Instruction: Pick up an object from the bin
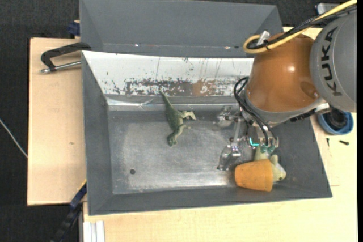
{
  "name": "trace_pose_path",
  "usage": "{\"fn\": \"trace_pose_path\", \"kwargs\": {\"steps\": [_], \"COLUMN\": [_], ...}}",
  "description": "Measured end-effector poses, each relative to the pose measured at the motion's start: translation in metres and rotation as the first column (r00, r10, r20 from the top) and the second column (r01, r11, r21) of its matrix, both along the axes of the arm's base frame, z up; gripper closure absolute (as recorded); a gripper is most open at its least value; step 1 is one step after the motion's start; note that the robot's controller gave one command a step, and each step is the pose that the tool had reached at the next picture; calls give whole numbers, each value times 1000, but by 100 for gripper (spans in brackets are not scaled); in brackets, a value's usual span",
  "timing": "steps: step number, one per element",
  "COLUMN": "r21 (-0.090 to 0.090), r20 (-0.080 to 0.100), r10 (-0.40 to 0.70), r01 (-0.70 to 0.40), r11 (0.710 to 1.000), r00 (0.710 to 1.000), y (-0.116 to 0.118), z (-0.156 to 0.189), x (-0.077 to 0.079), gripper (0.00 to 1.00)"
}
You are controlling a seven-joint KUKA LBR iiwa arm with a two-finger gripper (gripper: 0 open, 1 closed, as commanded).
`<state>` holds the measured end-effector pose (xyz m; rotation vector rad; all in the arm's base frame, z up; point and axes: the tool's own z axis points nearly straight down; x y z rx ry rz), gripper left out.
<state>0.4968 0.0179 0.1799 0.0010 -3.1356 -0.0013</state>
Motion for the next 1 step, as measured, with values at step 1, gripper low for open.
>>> {"fn": "trace_pose_path", "kwargs": {"steps": [1], "r21": [-3], "r20": [20], "r10": [216], "r01": [-216], "r11": [976], "r00": [976], "y": [48], "z": [-80], "x": [67], "gripper": [0]}}
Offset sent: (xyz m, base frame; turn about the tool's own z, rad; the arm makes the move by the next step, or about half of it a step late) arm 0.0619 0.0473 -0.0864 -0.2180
